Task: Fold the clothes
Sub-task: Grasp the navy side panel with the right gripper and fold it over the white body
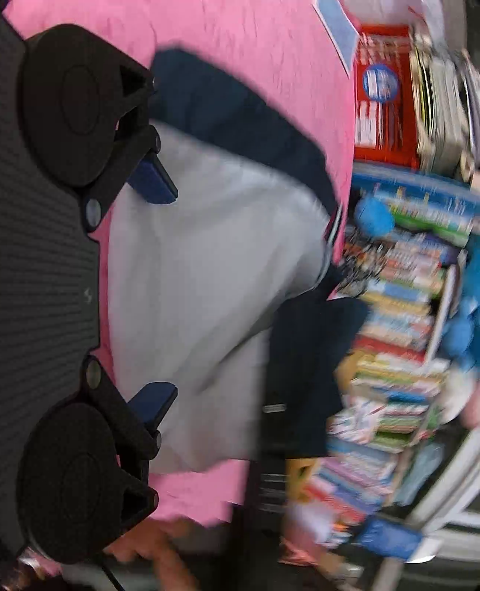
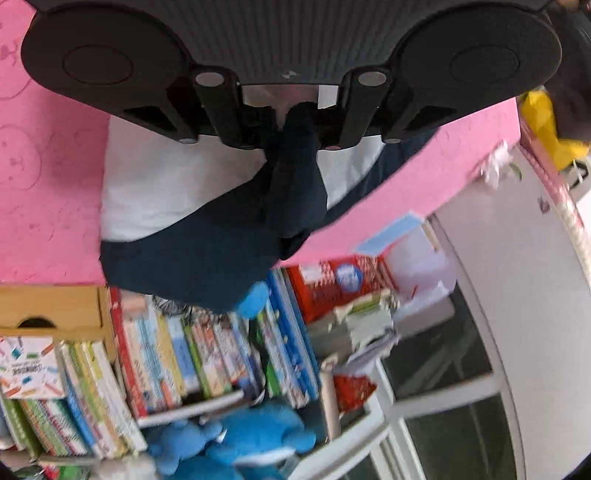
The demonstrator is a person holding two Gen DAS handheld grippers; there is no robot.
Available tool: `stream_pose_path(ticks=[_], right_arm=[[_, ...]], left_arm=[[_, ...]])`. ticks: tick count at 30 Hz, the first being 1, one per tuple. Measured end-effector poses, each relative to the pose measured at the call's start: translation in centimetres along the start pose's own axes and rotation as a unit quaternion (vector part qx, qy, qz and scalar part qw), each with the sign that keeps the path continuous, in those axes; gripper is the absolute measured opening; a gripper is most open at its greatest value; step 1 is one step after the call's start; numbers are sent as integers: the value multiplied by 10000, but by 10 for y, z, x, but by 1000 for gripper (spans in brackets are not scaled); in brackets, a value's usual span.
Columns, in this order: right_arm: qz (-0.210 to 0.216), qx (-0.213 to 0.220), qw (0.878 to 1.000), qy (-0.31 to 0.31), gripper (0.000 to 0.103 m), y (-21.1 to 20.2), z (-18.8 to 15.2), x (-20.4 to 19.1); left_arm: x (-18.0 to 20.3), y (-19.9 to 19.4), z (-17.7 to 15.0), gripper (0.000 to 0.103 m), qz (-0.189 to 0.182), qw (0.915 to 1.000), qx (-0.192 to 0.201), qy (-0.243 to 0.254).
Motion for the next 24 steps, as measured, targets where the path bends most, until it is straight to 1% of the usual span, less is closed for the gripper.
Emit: stream_pose_path(ticks=[1, 2, 3, 4, 5, 6, 10, 13, 15, 19, 21, 22, 24], right_arm=[[12, -17, 10000, -55, 26, 0, -3, -1], [21, -24, 9999, -136, 38, -1, -5, -3], [23, -29, 9997, -232, 46, -2, -7, -6], [11, -20, 9994, -354, 61, -3, -9, -10], [-17, 7, 9986, -527, 67, -8, -13, -15], [-61, 51, 9973, -726, 67, -14, -16, -19], [-496, 169, 9906, -1264, 69, -34, -26, -26], [-780, 274, 9834, -1616, 73, -50, -35, -27], [-987, 273, 9773, -1854, 74, -58, -42, -29], [-1406, 189, 9674, -2098, 76, -65, -54, -30], [-1542, 114, 9668, -2033, 77, -66, -58, -28], [-1583, 83, 9676, -1967, 78, -66, -59, -26], [-1666, 23, 9691, -1821, 78, -67, -58, -23]], left_arm=[[-8, -6, 6, 103, -43, 9998, 48, -173], [-16, -10, 12, 103, -131, 9991, 57, -405], [-22, -13, 17, 103, -274, 9972, 57, -695], [-26, -14, 20, 103, -482, 9940, 46, -981], [-27, -12, 23, 103, -687, 9906, 28, -1183], [-28, -11, 24, 103, -855, 9873, 9, -1340], [-16, 5, 24, 103, -1075, 9842, -106, -1406], [-10, 17, 26, 103, -1443, 9764, -163, -1599], [-7, 30, 25, 103, -1549, 9722, -257, -1736], [-4, 63, 26, 103, -1619, 9616, -551, -2148], [-3, 78, 26, 103, -1499, 9583, -553, -2368], [-3, 82, 26, 103, -1379, 9588, -499, -2434], [3, 91, 25, 103, -1257, 9629, -406, -2352]])
Point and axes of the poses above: each gripper's, at about its wrist camera, not at the fingertips, and y roughly the way its jaws point, x to its right, z to its top, the point moved 3 cm from there along y, roughly the way its jaws point, and after that the axes turned 14 degrees about x, right-handed, at the moved point
